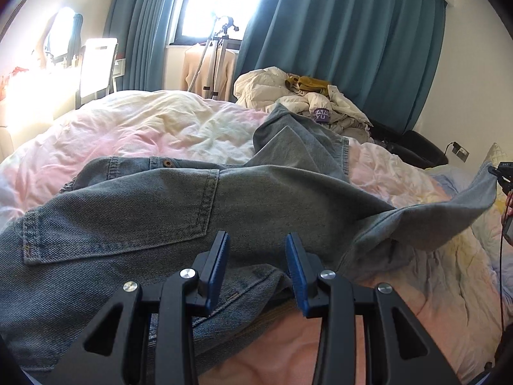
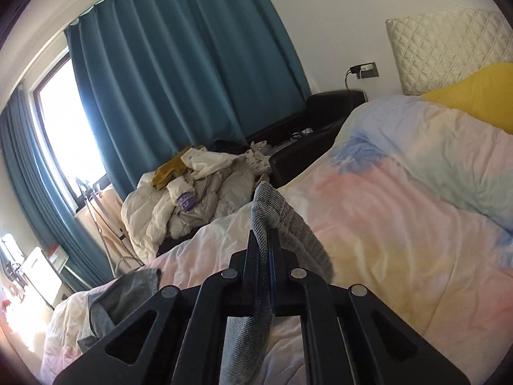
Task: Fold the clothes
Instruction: 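Lay the held leg flat on the duvet and open the right gripper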
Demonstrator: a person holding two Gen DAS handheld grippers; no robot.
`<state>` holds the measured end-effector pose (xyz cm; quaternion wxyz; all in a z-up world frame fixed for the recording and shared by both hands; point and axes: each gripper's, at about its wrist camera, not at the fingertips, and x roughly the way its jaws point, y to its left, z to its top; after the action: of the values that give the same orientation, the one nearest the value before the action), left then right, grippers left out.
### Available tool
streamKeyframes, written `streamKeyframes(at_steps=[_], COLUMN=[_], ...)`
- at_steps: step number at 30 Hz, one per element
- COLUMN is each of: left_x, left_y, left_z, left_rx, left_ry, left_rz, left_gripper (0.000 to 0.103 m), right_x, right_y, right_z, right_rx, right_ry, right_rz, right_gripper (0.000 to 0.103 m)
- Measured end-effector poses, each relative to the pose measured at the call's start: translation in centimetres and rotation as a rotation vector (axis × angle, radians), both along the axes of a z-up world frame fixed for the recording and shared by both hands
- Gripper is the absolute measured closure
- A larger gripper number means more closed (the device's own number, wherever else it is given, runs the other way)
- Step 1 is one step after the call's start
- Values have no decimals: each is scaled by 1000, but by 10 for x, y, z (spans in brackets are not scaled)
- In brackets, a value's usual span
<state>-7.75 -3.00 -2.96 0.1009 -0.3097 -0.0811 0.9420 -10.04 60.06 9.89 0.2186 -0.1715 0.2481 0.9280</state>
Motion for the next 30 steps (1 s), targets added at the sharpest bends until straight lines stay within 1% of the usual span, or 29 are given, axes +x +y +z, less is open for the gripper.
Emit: streamKeyframes(at_steps=[3, 5, 7, 9, 11, 12, 15, 17, 19, 21, 22, 24, 25, 26, 27, 28, 30], left_x=[6, 11, 17, 23, 29, 32, 36, 35, 32, 29, 26, 22, 19, 16, 13, 11, 8], left_y=[3, 5, 8, 10, 13, 14, 18, 19, 17, 15, 14, 11, 10, 8, 7, 4, -4], left_z=[10, 17, 25, 33, 40, 42, 47, 47, 45, 42, 39, 33, 29, 25, 21, 18, 14], left_rx=[3, 4, 11, 21, 30, 35, 34, 26, 21, 17, 11, -19, -37, -50, -57, -58, -50], left_ry=[18, 26, 26, 35, 42, 45, 53, 48, 31, 4, -6, -29, -48, -68, -87, -104, -129], left_rz=[-20, -33, -50, -70, -90, -102, -119, -117, -107, -96, -90, -74, -63, -58, -55, -47, -32], left_gripper=[66, 66, 66, 66, 66, 66, 66, 66, 66, 66, 66, 66, 66, 66, 66, 66, 66], right_x=[2, 5, 12, 23, 38, 45, 66, 80, 94, 104, 107, 111, 112, 114, 115, 118, 121], right_y=[33, 54, 70, 85, 103, 114, 133, 140, 145, 148, 148, 140, 136, 131, 125, 116, 97], right_z=[16, 21, 21, 10, -13, -30, -91, -132, -163, -181, -186, -184, -182, -180, -177, -171, -153], right_rx=[13, 23, 37, 62, 48, 32, -6, -58, -121, -184, -205, -199, -193, -188, -187, -180, -157], right_ry=[-9, -7, -7, -16, -41, -71, -197, -261, -294, -296, -301, -327, -341, -355, -367, -368, -345], right_rz=[-37, -59, -89, -123, -171, -191, -230, -236, -233, -211, -199, -185, -176, -166, -155, -147, -119], right_gripper=[100, 100, 100, 100, 100, 100, 100, 100, 100, 99, 96, 95, 92, 87, 70, 59, 53])
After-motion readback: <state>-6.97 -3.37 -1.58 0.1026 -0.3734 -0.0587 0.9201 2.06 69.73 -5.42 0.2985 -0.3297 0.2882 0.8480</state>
